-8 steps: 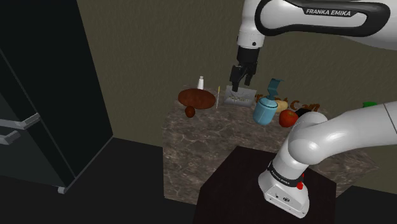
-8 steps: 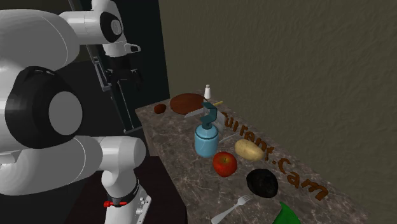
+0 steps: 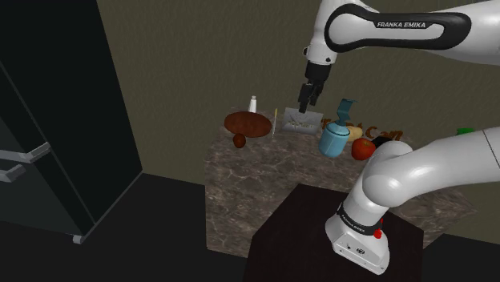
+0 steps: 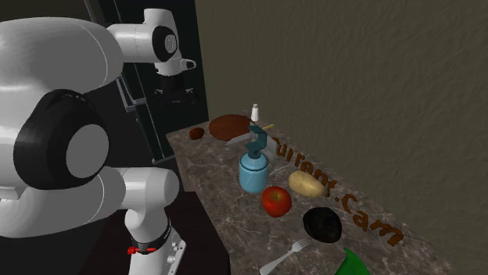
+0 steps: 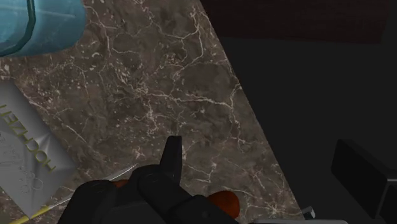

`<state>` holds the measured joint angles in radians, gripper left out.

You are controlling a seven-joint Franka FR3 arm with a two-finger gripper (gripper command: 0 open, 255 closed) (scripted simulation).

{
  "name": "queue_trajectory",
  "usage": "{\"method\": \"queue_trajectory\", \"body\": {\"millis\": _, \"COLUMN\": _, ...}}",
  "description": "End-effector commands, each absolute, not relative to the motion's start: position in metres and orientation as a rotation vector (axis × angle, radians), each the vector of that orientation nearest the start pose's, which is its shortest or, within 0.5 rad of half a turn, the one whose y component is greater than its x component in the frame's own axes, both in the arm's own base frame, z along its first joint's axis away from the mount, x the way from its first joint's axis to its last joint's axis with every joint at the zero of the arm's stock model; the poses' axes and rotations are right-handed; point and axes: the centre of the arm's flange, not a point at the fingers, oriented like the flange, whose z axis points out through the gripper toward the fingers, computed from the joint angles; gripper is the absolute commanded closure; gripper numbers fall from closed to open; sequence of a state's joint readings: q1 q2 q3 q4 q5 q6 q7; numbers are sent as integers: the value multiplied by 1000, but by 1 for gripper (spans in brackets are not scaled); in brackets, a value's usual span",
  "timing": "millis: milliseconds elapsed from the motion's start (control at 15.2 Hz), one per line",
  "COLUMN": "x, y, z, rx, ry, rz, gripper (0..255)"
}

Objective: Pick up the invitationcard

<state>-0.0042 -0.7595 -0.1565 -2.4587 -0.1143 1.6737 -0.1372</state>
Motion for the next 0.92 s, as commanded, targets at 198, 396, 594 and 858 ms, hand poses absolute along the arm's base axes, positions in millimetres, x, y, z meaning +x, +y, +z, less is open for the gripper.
{"method": "queue_trajectory", "body": {"millis": 198, "x": 327, "y": -133, "z": 514, "rx": -3116, "ry": -246, "rz": -19, "gripper": 0}}
{"method": "queue_trajectory", "body": {"millis": 396, "x": 340, "y": -169, "z": 501, "rx": -3093, "ry": -354, "rz": -58, "gripper": 0}}
{"method": "queue_trajectory", "body": {"millis": 594, "x": 355, "y": -204, "z": 488, "rx": -3066, "ry": -461, "rz": -97, "gripper": 0}}
{"method": "queue_trajectory", "body": {"millis": 858, "x": 380, "y": -248, "z": 470, "rx": -3023, "ry": -601, "rz": -149, "gripper": 0}}
